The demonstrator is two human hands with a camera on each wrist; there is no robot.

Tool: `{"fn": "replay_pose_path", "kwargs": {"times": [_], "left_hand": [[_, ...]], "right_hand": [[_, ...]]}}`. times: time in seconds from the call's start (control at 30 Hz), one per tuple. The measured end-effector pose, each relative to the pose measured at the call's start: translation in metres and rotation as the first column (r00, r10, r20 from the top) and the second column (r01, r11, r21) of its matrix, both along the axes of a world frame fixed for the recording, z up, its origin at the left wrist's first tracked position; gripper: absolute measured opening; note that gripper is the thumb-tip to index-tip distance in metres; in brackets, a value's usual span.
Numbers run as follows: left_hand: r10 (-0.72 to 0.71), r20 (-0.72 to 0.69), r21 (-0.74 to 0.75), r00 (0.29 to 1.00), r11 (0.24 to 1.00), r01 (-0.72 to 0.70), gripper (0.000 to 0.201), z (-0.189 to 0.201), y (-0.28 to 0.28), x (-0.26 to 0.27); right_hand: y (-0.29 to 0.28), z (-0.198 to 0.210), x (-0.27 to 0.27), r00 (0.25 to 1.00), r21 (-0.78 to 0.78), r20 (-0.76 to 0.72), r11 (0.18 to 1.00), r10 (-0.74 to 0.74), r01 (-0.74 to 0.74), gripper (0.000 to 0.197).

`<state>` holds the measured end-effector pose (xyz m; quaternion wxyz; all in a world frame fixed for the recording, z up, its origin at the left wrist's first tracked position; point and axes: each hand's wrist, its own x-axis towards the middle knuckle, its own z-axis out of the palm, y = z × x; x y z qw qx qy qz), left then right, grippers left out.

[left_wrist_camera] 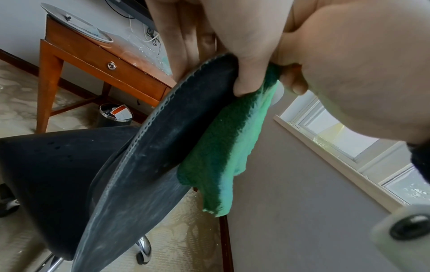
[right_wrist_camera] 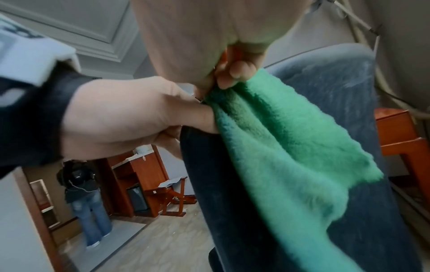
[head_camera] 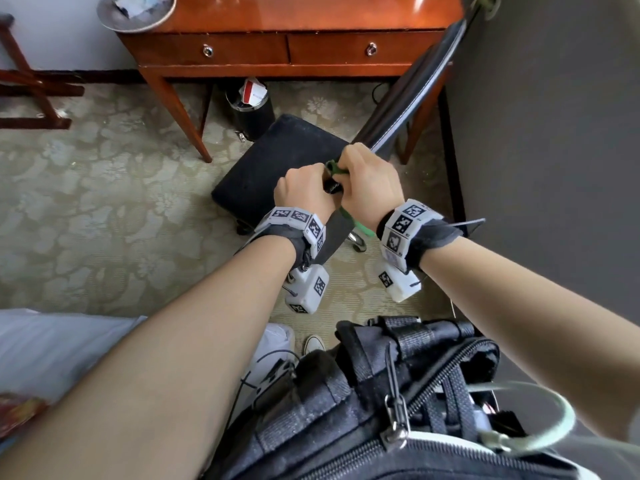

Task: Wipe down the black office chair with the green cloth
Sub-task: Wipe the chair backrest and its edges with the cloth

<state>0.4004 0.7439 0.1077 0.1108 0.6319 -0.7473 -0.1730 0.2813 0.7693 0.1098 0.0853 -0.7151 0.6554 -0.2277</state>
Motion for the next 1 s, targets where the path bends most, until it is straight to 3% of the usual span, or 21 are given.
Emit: {"fn": "replay_pose_path", "kwargs": {"times": [0.1,0.2,0.3,0.47,0.57,0.67,0.73,0.83,0.93,1.0], "left_hand": [[-0.041,-0.028,0.022,0.999,0.999,0.042,0.028,0.001,0.003,-0.004],[-0.130,-0.102,0.053,0.986,0.989,0.136,0.046,-0.003,0.006,-0.001],[-0.216,-0.158,0.123,0.963,0.964,0.236,0.071,-0.004,0.008,-0.002],[-0.195,-0.272,0.276,0.942,0.922,0.271,0.069,0.004,-0.005,-0.015],[-0.217,-0.282,0.318,0.934,0.898,0.305,0.068,0.008,-0.016,-0.024],[-0.228,-0.286,0.308,0.931,0.898,0.315,0.064,0.008,-0.024,-0.035],[-0.250,-0.282,0.306,0.926,0.892,0.334,0.064,0.006,-0.026,-0.040],[-0.281,-0.262,0.279,0.923,0.894,0.351,0.065,0.002,-0.031,-0.044],[-0.294,-0.296,0.294,0.909,0.878,0.379,0.071,0.000,-0.033,-0.048],[-0.288,-0.329,0.306,0.899,0.869,0.390,0.075,-0.001,-0.035,-0.051]], "right_hand": [[-0.003,0.001,-0.014,1.000,0.006,0.024,1.000,0.009,-0.009,0.012],[-0.005,-0.005,-0.032,0.970,-0.020,0.184,0.986,-0.157,0.164,0.009],[-0.003,-0.013,-0.040,0.891,0.020,0.314,0.940,-0.328,0.340,0.007],[0.000,-0.015,-0.043,0.726,0.120,0.489,0.862,-0.483,0.493,0.007],[0.003,-0.013,-0.044,0.728,0.129,0.495,0.868,-0.475,0.479,0.010],[0.007,-0.016,-0.042,0.834,0.086,0.355,0.903,-0.423,0.422,0.009],[0.006,-0.016,-0.043,0.862,0.089,0.288,0.908,-0.417,0.410,0.007],[-0.003,-0.012,-0.052,0.835,0.105,0.282,0.880,-0.473,0.463,0.005],[-0.019,-0.011,-0.062,0.732,0.118,0.372,0.811,-0.570,0.572,0.009],[-0.027,-0.010,-0.067,0.706,0.105,0.387,0.789,-0.593,0.606,0.009]]}}
